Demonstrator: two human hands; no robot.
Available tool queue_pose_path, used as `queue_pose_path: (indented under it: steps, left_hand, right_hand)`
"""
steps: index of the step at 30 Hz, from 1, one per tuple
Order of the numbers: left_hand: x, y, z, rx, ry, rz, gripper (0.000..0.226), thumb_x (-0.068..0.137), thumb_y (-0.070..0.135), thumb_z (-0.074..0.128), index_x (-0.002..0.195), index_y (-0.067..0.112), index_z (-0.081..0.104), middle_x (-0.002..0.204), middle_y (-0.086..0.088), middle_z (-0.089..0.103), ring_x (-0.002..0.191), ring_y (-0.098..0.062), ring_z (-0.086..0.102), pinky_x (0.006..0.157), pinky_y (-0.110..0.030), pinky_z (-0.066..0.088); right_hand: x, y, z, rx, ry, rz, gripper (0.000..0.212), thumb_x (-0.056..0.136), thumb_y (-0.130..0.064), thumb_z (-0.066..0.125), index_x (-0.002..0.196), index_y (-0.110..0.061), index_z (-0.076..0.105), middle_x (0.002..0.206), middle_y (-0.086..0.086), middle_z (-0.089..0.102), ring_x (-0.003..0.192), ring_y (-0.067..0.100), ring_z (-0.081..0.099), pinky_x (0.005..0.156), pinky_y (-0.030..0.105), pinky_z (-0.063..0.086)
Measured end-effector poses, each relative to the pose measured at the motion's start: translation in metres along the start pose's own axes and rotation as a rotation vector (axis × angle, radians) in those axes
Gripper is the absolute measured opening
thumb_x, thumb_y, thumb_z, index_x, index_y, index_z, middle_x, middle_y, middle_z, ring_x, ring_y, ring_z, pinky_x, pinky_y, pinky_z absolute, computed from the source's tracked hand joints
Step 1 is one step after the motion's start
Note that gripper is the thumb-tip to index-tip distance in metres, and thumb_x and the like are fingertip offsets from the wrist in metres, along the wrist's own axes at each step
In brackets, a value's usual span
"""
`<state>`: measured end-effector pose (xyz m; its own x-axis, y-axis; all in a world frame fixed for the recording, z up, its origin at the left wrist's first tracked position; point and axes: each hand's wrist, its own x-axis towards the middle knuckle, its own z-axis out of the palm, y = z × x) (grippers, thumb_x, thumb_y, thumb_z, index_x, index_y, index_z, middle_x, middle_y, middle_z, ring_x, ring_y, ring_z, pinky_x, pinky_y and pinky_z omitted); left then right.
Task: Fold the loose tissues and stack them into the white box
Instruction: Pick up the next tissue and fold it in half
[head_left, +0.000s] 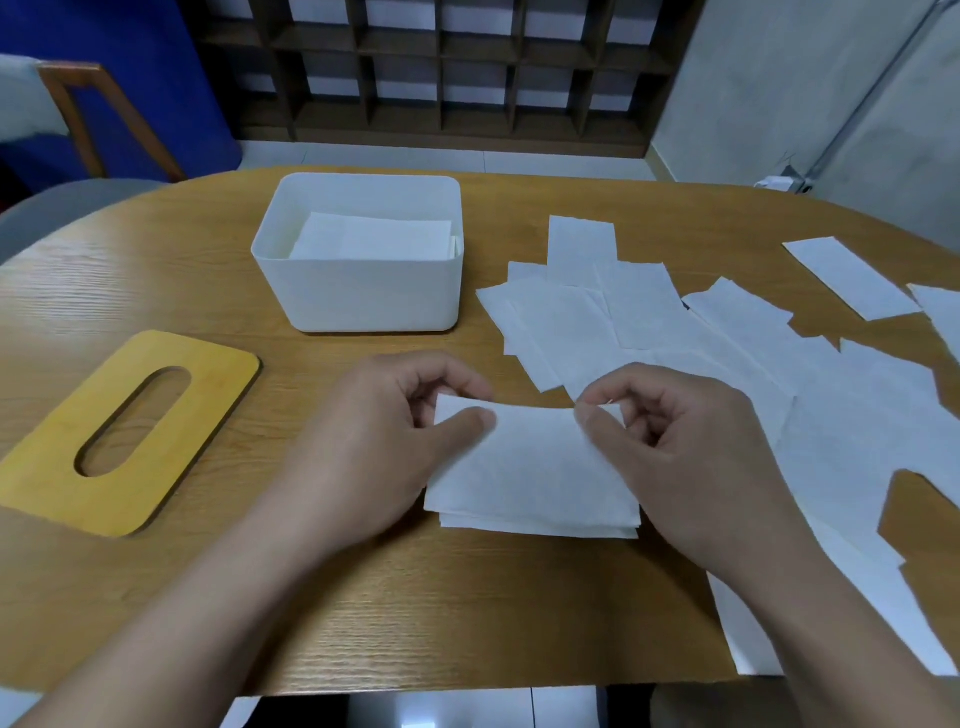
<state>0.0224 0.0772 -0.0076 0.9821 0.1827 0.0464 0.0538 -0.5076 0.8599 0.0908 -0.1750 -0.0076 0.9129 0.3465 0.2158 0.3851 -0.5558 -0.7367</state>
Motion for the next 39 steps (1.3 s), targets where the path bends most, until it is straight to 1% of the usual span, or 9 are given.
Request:
queue_pose_path:
  steps: [6, 11, 17, 22, 24, 27, 31, 35, 39]
  left_hand:
    - [-0.002, -0.005, 0.014, 0.264, -0.020, 0.063, 0.014, 0.092, 0.042, 0.083, 0.103, 0.045, 0.075, 0.084, 0.021, 0.064, 0.080, -0.002, 0.059, 0.067, -0.024, 0.043]
    - [0.001, -0.011, 0.008, 0.398, -0.038, 0.171, 0.031, 0.093, 0.061, 0.075, 0.119, 0.045, 0.071, 0.115, 0.028, 0.056, 0.115, 0.002, 0.049, 0.096, -0.021, 0.042]
    - [-0.003, -0.005, 0.007, 0.535, -0.196, 0.167, 0.064, 0.086, 0.080, 0.067, 0.143, 0.052, 0.053, 0.125, 0.032, 0.044, 0.123, 0.003, 0.037, 0.100, -0.022, 0.035]
    - [-0.002, 0.001, 0.008, 0.517, -0.243, 0.087, 0.069, 0.085, 0.080, 0.069, 0.145, 0.056, 0.046, 0.119, 0.034, 0.042, 0.120, 0.001, 0.036, 0.101, -0.028, 0.038]
    - [-0.002, 0.003, 0.008, 0.495, -0.257, 0.049, 0.062, 0.085, 0.078, 0.070, 0.139, 0.059, 0.046, 0.119, 0.035, 0.042, 0.119, 0.001, 0.036, 0.097, -0.028, 0.038]
    - [-0.004, 0.003, 0.010, 0.444, -0.253, 0.031, 0.044, 0.084, 0.074, 0.074, 0.118, 0.056, 0.052, 0.116, 0.033, 0.045, 0.117, 0.005, 0.036, 0.091, -0.025, 0.038]
    - [-0.005, -0.003, 0.007, 0.253, -0.182, 0.025, 0.036, 0.082, 0.055, 0.087, 0.104, 0.043, 0.061, 0.114, 0.027, 0.059, 0.114, 0.004, 0.049, 0.089, -0.031, 0.046]
    - [0.002, -0.006, 0.005, -0.194, -0.103, -0.015, 0.032, 0.087, 0.013, 0.092, 0.101, 0.021, 0.065, 0.096, -0.004, 0.077, 0.088, -0.035, 0.067, 0.082, -0.052, 0.057]
    - [0.003, -0.005, 0.006, -0.560, -0.003, -0.018, 0.026, 0.093, 0.005, 0.082, 0.115, 0.011, 0.069, 0.093, -0.008, 0.071, 0.083, -0.021, 0.064, 0.073, -0.030, 0.054]
  right_hand:
    - [0.000, 0.009, 0.009, -0.360, -0.062, -0.056, 0.015, 0.097, -0.040, 0.078, 0.084, -0.036, 0.072, 0.074, -0.016, 0.062, 0.069, 0.008, 0.059, 0.064, 0.032, 0.052]
    - [0.003, 0.009, 0.001, -0.368, -0.077, -0.073, 0.019, 0.096, -0.047, 0.075, 0.112, -0.037, 0.077, 0.111, -0.023, 0.064, 0.104, 0.003, 0.057, 0.088, 0.022, 0.049]
    - [0.000, 0.003, 0.000, -0.328, -0.326, -0.023, 0.059, 0.089, -0.071, 0.071, 0.143, -0.057, 0.051, 0.118, -0.036, 0.052, 0.122, -0.012, 0.036, 0.092, 0.014, 0.033]
    - [0.005, -0.001, 0.001, -0.344, -0.410, 0.012, 0.057, 0.092, -0.069, 0.066, 0.146, -0.054, 0.051, 0.116, -0.031, 0.051, 0.117, 0.001, 0.042, 0.095, 0.024, 0.036]
    - [0.005, -0.004, 0.001, -0.329, -0.443, 0.008, 0.043, 0.095, -0.064, 0.066, 0.135, -0.052, 0.058, 0.110, -0.025, 0.054, 0.113, 0.000, 0.043, 0.094, 0.023, 0.032]
    - [0.005, -0.008, 0.002, -0.316, -0.441, -0.011, 0.017, 0.097, -0.058, 0.068, 0.108, -0.046, 0.062, 0.104, -0.020, 0.054, 0.111, -0.002, 0.041, 0.089, 0.022, 0.029]
    - [0.002, -0.013, 0.008, -0.218, -0.368, -0.033, 0.014, 0.094, -0.044, 0.076, 0.098, -0.039, 0.063, 0.110, -0.022, 0.058, 0.118, -0.002, 0.043, 0.093, 0.022, 0.036]
    - [0.000, -0.019, 0.015, 0.058, -0.215, 0.031, 0.024, 0.090, -0.026, 0.086, 0.104, -0.037, 0.069, 0.102, -0.017, 0.072, 0.103, 0.006, 0.068, 0.085, 0.028, 0.057]
    - [0.003, -0.025, 0.024, 0.434, -0.024, 0.152, 0.051, 0.085, -0.014, 0.093, 0.124, -0.038, 0.071, 0.114, -0.009, 0.078, 0.104, 0.015, 0.075, 0.089, 0.044, 0.064]
